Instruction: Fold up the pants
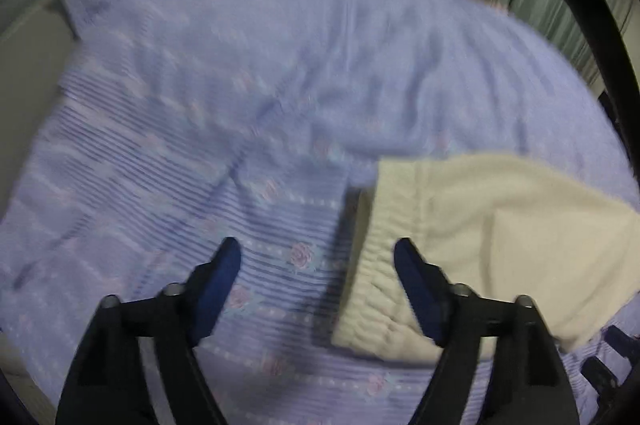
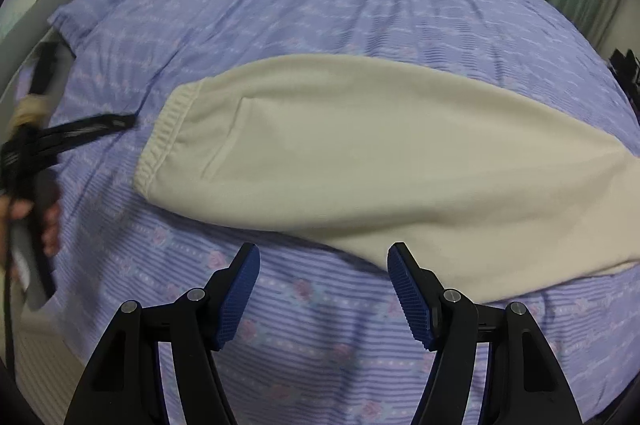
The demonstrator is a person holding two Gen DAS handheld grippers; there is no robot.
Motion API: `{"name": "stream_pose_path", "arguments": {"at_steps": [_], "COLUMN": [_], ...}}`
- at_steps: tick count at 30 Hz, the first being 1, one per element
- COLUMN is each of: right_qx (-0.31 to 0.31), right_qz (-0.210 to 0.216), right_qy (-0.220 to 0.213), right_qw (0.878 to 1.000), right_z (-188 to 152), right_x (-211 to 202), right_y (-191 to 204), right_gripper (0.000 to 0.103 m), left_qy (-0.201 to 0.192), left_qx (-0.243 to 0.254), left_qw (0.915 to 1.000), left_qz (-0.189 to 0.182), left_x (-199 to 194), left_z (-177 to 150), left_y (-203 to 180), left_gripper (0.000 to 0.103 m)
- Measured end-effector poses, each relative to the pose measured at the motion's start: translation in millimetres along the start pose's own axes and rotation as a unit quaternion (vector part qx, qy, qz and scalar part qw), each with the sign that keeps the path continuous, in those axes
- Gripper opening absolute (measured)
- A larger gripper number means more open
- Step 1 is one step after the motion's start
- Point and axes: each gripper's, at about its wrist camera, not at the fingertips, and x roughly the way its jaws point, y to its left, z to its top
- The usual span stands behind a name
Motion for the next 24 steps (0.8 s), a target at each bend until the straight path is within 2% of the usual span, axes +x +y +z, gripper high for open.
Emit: {"name": "stream_pose_path", "arguments": {"at_steps": [2,5,9,13,19,24], "right_qx": [0.01,0.014,0.008,0.021,0.05,0.044], "right_qz": [0.005,0.005,-0.004,0.004,0.029,0.045], "right_qy": [-0.01,-0.01,0.018,0.036,0.041,-0.014], "right_qw": [1.0,1.0,1.0,0.999,0.997,0.998], "right_z": [-9.0,-26.2,-48.9,-64.4,-67.7,-48.4], "right_x": [-5.8,-8.9,6.5,29.3,59.0,51.2], "right_y": [-11.7,-30.6,-55.0,-73.9,-87.9,-86.8], "right_gripper": [0.067,0.067,0.067,0.067,0.067,0.064], "left_qy": [-0.009,-0.002,0.042,0.056,0.064,0.047], "left_qx": [0.013,0.031,0.023,0.015,0.0,-0.006], "left_qw": [0.9996,0.9993,0.9985,0.9981,0.9978,0.9988], "left_qz": [-0.023,-0.02,-0.025,-0.018,-0.016,-0.005], "left_x": [-20.7,-27.2,-9.6,-1.0,9.7,7.4], "left_z": [-13.6,-37.3,-67.3,-88.3,-91.7,-84.0], "left_y": [-7.8,-22.7,-42.4,-59.7,-68.7,-67.0], "left_gripper": [0.08,0.08,0.08,0.08,0.08,0.08]}}
